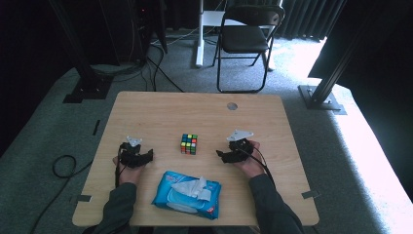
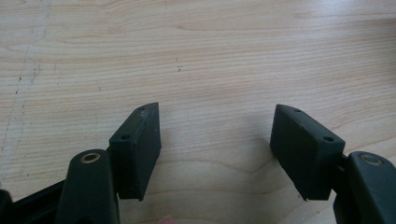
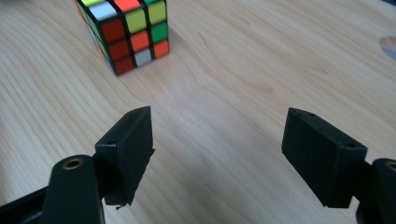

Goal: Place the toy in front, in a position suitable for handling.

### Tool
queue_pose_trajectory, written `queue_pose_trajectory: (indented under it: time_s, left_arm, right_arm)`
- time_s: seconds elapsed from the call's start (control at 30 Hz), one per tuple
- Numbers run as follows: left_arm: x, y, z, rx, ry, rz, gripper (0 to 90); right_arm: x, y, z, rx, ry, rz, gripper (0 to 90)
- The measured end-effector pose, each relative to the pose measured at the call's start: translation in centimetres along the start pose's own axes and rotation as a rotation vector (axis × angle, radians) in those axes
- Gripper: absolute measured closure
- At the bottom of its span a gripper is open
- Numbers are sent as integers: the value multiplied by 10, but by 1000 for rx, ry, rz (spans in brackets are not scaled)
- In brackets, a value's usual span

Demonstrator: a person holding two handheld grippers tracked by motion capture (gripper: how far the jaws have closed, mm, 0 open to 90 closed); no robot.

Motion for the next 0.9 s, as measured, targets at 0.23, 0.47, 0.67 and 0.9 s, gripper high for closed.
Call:
queue_pose_trajectory:
  time_s: [0.23, 0.47, 0.67, 0.9]
  left_arm:
    - [1, 0, 0, 3, 1, -6, 330]
    - [1, 0, 0, 3, 2, -6, 328]
    - [1, -1, 0, 2, 2, -4, 326]
    - [1, -1, 0, 2, 1, -4, 326]
  right_arm:
    - [-8, -10, -15, 17, 30, -39, 240]
    - [-9, -24, -21, 29, 24, -104, 251]
    - [-12, -36, -28, 32, 35, -133, 241]
    - [-21, -48, -37, 21, 59, -155, 197]
Point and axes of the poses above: each handheld gripper's, and its own axes: y roughly backward along the jaws, z roughly out of its underside, x roughly to its right, the point moved 4 cm from there along -y, roughly forward along the jaws, and after that the axes turned 8 degrees about -z, right-handed, at the moved point
